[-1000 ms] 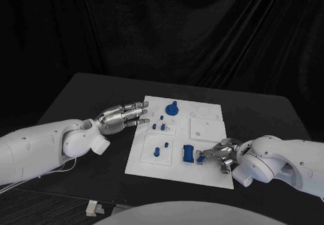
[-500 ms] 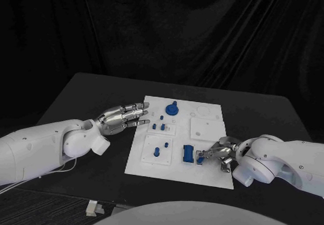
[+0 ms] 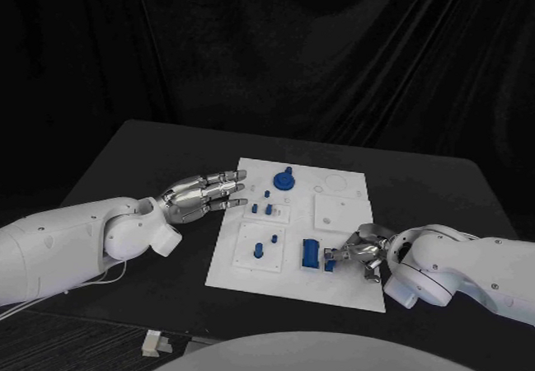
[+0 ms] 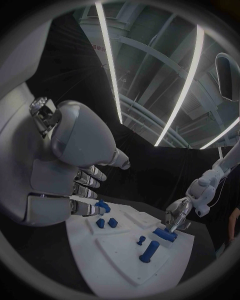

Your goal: Assemble the parts on the task board

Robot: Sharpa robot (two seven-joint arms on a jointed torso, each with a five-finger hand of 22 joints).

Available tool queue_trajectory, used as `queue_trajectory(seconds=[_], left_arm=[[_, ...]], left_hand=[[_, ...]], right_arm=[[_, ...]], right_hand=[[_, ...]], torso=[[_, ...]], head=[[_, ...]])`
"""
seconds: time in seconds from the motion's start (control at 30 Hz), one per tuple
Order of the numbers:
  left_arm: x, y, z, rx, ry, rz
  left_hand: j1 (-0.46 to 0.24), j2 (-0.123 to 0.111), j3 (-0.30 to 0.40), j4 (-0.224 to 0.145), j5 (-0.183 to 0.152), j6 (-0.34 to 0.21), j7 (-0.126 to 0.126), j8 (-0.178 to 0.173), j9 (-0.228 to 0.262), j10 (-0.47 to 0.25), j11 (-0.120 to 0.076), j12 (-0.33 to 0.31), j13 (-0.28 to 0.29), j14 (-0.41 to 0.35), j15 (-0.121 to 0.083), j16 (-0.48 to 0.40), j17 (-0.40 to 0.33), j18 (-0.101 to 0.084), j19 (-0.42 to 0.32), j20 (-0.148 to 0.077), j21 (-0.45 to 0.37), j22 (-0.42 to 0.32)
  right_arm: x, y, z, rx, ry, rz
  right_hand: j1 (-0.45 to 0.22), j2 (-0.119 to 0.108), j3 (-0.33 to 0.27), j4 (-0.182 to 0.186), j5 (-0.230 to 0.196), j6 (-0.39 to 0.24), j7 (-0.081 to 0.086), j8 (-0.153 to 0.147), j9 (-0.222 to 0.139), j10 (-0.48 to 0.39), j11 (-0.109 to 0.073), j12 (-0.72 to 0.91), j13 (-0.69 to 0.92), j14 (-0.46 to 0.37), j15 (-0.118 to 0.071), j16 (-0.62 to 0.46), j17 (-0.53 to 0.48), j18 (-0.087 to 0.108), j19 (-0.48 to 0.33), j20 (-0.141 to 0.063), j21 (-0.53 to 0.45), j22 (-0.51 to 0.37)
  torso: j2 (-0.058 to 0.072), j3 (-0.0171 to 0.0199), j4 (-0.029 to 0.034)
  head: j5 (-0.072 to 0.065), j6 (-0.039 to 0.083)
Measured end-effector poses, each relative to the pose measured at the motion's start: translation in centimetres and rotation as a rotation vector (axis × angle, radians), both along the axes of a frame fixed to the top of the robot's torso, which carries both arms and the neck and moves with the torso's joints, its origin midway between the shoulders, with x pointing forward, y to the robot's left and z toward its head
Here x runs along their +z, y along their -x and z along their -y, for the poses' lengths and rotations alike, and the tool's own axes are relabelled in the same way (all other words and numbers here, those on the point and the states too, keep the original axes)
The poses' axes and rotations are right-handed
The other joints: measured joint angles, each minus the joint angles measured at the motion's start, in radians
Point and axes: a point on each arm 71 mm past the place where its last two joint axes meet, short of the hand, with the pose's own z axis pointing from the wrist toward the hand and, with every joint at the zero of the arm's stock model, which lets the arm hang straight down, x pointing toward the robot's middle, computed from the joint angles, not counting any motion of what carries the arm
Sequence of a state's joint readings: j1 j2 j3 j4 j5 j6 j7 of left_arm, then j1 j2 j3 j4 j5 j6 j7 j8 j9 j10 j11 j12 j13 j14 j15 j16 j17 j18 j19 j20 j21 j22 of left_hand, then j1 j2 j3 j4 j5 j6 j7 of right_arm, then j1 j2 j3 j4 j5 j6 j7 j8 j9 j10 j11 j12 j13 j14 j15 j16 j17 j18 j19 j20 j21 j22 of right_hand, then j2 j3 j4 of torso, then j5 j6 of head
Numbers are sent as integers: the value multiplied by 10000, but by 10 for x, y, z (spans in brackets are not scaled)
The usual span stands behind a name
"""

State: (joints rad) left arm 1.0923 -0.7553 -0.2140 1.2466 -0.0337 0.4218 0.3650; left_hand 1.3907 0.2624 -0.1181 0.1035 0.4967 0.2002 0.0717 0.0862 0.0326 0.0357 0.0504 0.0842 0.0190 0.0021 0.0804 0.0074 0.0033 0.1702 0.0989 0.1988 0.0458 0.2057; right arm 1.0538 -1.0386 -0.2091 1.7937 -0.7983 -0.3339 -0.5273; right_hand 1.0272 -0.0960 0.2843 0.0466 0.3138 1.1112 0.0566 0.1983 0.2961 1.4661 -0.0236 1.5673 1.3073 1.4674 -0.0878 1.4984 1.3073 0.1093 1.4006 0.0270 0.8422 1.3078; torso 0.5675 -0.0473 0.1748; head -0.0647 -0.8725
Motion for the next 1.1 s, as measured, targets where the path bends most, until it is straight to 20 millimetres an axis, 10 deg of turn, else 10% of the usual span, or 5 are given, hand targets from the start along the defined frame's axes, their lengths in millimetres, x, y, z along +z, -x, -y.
queue_trajectory(seconds=[0.4, 0.5, 0.73, 0.93, 1.1], left_arm=[[-1, 1, 1, -57, -30, -67], [-2, 1, 0, -64, -43, -82], [-2, 1, 0, -81, -71, -118], [-3, 1, 0, -88, -91, -141], [-3, 1, 0, -98, -101, -155]], left_hand=[[0, 0, 0, 0, 0, 72, 72, 38, 17, 0, 0, 0, 0, 37, 37, 0, 0, 0, 0, 0, 0, 0], [0, 0, 0, 0, 0, 72, 72, 38, 17, 0, 0, 0, 0, 37, 37, 0, 0, -1, 0, 0, 0, 0], [-41, 41, 0, 0, 0, 71, 72, 38, 26, 0, 0, 0, 0, 37, 37, 0, 0, 0, 0, 0, 0, 1], [-41, 41, 0, 0, 0, 105, 105, 79, 26, 0, 0, 0, 0, 37, 37, 0, 0, 0, 0, 0, 30, 1], [-41, 41, 0, 0, 0, 108, 108, 84, 25, 0, 0, 0, 0, 37, 37, 0, 0, 0, 0, 0, 39, 1]], right_arm=[[1, -1, -1, 302, 168, 191], [1, -1, -2, 358, 185, 263], [3, -1, -3, 444, 127, 499], [4, -1, -3, 443, 99, 679], [5, -2, -2, 411, 104, 769]], right_hand=[[-312, 76, -1187, 610, -1581, -270, -87, 658, 547, -1, -1, 0, 0, -1, -1, 0, 0, -1, 0, 0, 0, -2], [-452, 110, -1527, 950, -1676, -341, -158, 1274, 1067, -11, -98, 0, 0, -32, -34, 0, 0, 1, -32, -39, 0, -2], [-288, 275, -2237, 1828, -1549, -1657, -400, 4090, 3954, 1, -326, 0, 0, -13, -168, 0, 0, -1, 55, -198, 0, -2], [-80, 330, -2356, 2034, -1406, -2223, -497, 5112, 5279, 1, -326, 0, 0, -13, -241, 41, 0, -1, 45, -257, 32, -3], [-124, 369, -2402, 2247, -1351, -2313, -516, 5403, 5723, 2, -398, 0, 0, -14, -240, 41, 0, 0, 57, -269, 51, -3]], torso=[[3, -2, 2], [7, -3, 6], [9, -3, 6], [12, -2, 5], [16, 0, 0]], head=[[27, 0], [26, 0], [29, 0], [30, 0], [48, 0]])
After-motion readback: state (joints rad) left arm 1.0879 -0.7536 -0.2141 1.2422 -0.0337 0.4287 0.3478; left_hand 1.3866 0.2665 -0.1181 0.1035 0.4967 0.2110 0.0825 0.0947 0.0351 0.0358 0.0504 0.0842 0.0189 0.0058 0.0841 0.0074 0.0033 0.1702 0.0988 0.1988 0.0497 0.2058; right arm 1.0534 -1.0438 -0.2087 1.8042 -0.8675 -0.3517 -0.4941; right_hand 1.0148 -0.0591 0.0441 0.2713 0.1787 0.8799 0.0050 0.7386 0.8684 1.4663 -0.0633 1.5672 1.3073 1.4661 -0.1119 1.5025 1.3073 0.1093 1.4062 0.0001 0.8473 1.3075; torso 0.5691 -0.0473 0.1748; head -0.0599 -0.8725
